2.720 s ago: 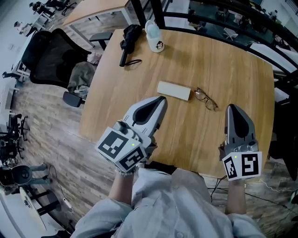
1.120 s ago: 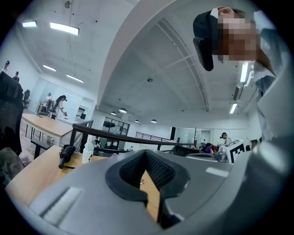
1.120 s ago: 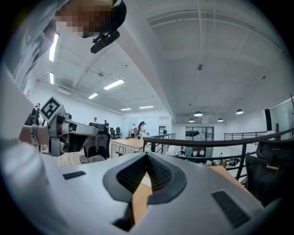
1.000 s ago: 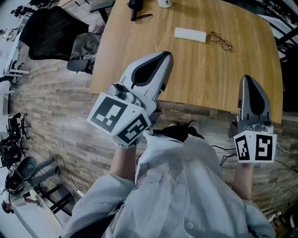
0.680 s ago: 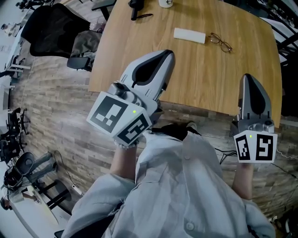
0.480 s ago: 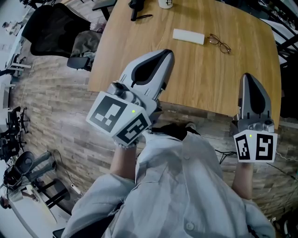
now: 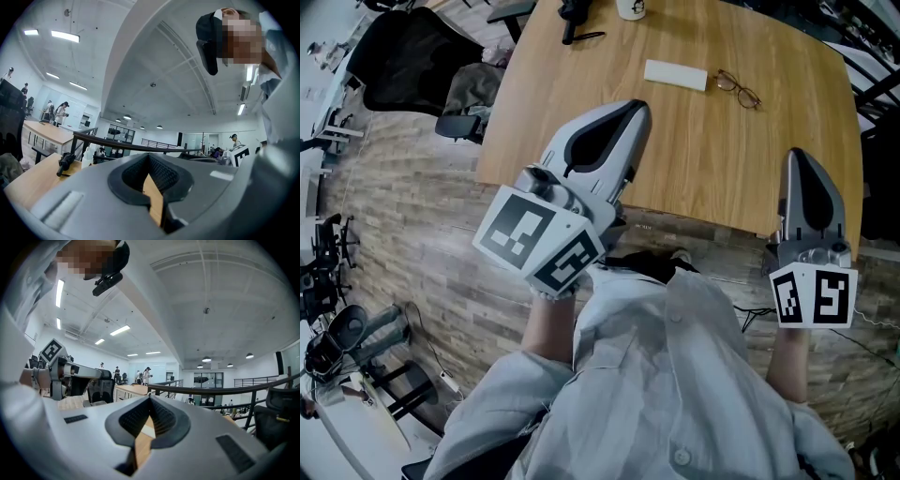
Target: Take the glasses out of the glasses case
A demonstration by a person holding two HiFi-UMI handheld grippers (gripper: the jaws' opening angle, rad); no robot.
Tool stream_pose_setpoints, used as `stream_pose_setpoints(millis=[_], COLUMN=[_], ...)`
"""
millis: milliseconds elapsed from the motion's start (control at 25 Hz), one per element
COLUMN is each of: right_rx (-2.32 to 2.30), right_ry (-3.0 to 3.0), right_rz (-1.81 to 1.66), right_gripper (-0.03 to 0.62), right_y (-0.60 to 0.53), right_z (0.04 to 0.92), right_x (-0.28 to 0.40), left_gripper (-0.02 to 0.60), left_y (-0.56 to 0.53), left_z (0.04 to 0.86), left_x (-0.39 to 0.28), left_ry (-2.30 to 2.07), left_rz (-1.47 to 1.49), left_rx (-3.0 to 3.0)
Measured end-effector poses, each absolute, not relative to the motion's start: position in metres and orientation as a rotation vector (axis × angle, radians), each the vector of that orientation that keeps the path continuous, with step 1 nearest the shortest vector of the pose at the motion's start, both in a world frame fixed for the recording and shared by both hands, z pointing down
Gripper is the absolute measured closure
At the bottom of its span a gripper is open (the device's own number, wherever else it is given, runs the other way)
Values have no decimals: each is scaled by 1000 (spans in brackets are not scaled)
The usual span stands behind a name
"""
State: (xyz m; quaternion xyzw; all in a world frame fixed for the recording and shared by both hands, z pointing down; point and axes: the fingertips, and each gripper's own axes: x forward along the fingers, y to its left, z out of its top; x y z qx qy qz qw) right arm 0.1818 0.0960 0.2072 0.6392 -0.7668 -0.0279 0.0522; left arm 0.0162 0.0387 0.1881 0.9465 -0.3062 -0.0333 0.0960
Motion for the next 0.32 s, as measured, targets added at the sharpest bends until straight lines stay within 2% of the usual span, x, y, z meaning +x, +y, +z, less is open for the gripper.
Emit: stream_pose_setpoints(millis=[320], right_rx=[1940], right_ry=[-2335], right_rz=[-102], right_gripper=[594], right_y=[101], right_z=[204], right_x=[182], left_gripper=[577], left_y=[43], left_z=[182], left_x=[18], left_ry=[-903], left_rz=[-109], left_rx=[2820])
